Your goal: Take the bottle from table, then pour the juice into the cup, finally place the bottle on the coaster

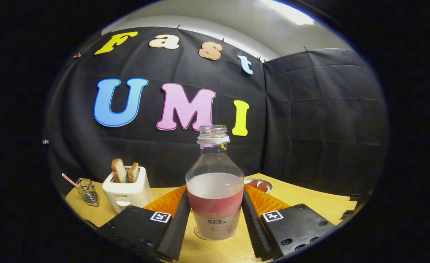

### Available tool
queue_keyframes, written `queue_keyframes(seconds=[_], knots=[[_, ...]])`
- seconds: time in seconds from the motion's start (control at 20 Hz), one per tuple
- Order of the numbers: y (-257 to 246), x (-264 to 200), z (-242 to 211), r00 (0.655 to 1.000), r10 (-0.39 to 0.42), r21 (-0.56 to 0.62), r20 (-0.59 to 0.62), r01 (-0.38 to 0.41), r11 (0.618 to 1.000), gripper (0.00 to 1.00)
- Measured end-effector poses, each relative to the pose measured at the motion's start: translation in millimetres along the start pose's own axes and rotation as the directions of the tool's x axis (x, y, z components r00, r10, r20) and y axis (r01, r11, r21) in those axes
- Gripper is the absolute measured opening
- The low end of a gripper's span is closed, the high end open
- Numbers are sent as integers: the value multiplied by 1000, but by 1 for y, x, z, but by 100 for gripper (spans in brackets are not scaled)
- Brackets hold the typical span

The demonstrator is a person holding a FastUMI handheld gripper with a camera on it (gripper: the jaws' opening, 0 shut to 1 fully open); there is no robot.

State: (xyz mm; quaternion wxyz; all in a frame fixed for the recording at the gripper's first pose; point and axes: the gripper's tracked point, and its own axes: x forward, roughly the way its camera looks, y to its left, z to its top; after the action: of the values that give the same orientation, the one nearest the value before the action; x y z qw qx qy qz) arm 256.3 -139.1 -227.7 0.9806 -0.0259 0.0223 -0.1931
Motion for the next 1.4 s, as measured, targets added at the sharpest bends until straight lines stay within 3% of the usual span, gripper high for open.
queue_keyframes(seconds=[0.3,0.65,0.9,1.4], knots=[[16,41,-53,1000,-28,7,-15,28,1000,75],[21,72,-81,998,-57,37,-33,58,998,75],[10,73,-95,994,-97,70,-53,101,992,75],[13,69,-116,995,-79,90,-65,84,992,77]])
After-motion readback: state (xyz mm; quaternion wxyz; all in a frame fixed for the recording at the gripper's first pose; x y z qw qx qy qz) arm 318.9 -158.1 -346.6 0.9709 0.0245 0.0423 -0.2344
